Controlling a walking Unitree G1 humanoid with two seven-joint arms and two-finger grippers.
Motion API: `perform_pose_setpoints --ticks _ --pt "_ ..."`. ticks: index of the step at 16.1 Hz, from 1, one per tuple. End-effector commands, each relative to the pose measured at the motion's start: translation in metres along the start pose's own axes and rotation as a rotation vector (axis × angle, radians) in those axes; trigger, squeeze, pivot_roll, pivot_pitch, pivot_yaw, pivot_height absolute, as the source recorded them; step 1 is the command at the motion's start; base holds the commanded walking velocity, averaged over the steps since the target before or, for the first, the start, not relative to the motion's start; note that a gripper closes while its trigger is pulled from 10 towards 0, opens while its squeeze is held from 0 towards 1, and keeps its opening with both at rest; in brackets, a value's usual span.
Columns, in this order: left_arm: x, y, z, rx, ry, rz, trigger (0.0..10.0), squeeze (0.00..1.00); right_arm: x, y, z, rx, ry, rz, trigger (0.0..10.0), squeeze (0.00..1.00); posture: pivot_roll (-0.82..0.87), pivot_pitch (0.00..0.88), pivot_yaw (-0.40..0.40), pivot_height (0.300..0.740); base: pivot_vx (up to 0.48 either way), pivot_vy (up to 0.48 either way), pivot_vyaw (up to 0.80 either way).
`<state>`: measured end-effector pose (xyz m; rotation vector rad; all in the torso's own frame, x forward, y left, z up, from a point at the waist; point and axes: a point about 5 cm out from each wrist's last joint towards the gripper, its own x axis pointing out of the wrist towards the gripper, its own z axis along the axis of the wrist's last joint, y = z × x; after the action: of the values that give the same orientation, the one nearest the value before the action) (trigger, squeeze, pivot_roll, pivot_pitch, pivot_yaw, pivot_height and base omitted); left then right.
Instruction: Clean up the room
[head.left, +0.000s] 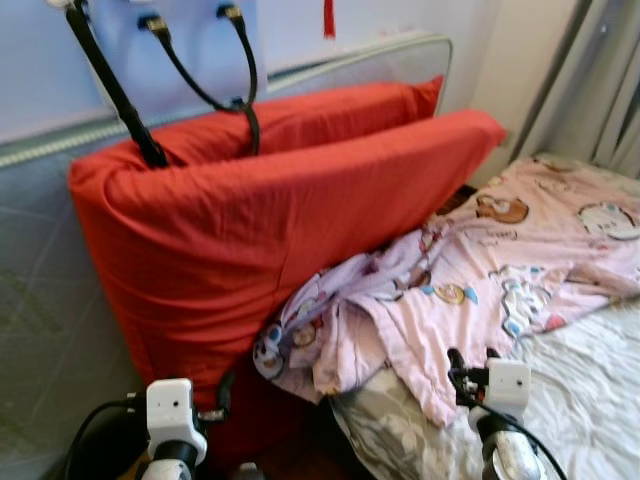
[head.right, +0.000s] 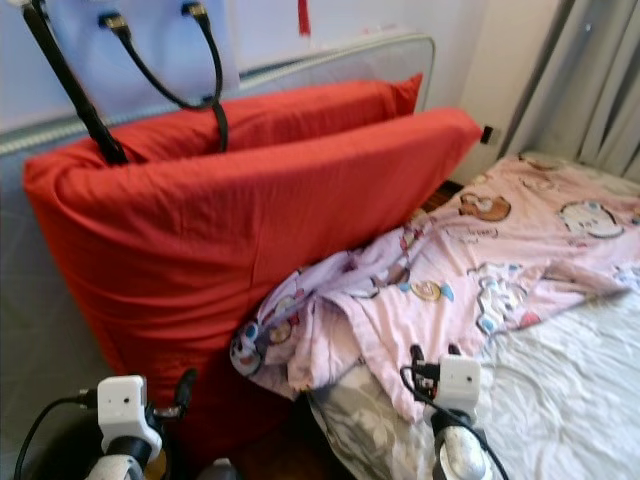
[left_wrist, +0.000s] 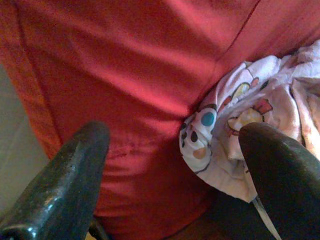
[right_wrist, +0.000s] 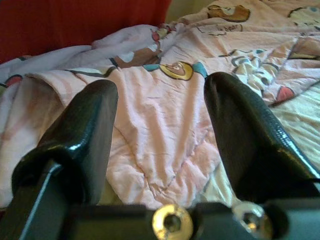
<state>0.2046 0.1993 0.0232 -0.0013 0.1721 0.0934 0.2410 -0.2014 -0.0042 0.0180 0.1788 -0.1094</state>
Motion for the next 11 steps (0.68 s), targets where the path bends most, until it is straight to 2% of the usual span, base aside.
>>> perform_pose_setpoints --ticks 1,11 --pt "0.0022 -0.0003 0.0023 0.011 -0.005 -0.007 10.0 0.00 -0.0004 0.0006 0.0000 0.000 0.001 -0.001 10.0 0.00 0.03 0.000 -0.034 0.646 0.000 0.000 0.00" --pt "0.0035 -0.0007 0.0021 0.009 0.000 -0.010 10.0 0.00 0.0021 0.0024 0.0005 -0.001 0.017 0.024 10.0 0.00 0.03 0.000 -0.033 0.646 0.000 0.000 0.00"
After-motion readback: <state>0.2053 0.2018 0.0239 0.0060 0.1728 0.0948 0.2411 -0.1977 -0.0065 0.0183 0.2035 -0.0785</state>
